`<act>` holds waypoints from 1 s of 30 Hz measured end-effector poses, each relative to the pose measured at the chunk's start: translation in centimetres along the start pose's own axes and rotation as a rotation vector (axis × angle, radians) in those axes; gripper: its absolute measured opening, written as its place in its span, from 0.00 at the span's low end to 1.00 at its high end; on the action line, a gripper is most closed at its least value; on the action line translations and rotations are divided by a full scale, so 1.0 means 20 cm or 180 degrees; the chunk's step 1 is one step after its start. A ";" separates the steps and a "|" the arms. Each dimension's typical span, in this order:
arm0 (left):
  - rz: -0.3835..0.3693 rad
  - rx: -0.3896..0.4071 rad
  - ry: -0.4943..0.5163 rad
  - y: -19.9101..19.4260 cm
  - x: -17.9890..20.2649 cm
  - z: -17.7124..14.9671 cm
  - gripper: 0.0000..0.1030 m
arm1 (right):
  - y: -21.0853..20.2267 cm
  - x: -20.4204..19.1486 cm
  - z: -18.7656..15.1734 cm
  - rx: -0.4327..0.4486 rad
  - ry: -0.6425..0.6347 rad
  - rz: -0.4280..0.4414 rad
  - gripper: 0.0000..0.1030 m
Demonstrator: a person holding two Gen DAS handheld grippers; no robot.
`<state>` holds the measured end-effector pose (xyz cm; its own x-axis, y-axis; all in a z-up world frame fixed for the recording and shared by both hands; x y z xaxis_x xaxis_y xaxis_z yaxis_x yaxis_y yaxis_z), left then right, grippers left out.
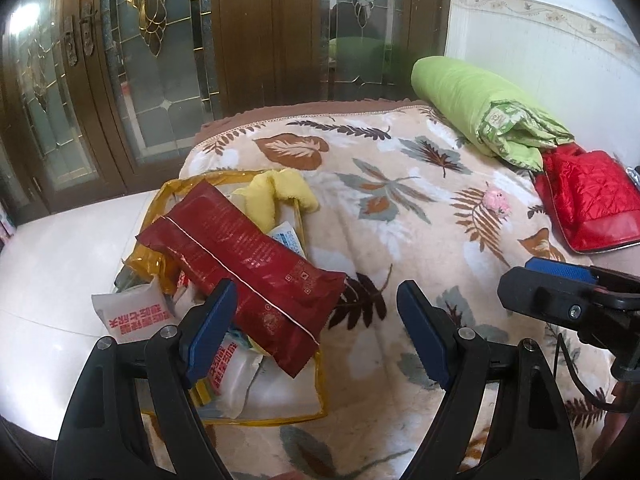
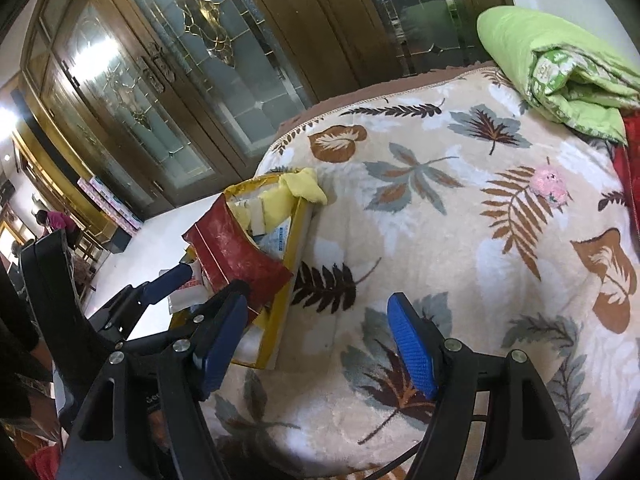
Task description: Organize soft objects
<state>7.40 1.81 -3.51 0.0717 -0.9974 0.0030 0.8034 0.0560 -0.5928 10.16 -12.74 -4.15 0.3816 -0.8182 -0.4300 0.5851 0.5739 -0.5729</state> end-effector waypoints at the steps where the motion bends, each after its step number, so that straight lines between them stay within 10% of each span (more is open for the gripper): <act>1: -0.0027 0.0002 -0.0010 0.00 0.00 0.00 0.80 | 0.00 0.01 0.00 0.0001 0.0022 -0.0004 0.71; 30: -0.0017 0.0136 0.0136 -0.02 0.04 0.02 0.80 | -0.01 0.08 -0.03 -0.0002 0.0212 -0.0023 0.71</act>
<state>7.37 0.92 -3.05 0.0427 -0.9987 -0.0288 0.8283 0.0515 -0.5579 10.12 -14.14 -5.16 0.3289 -0.8184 -0.4712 0.5873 0.5680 -0.5767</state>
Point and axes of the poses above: each gripper's, at about its wrist camera, not at the fingertips, and y roughly the way its jaws point, x to its right, z to its top, the point moved 7 cm from there along y, roughly the way its jaws point, and after that the axes turned 9 degrees about x, right-handed, at the moved point
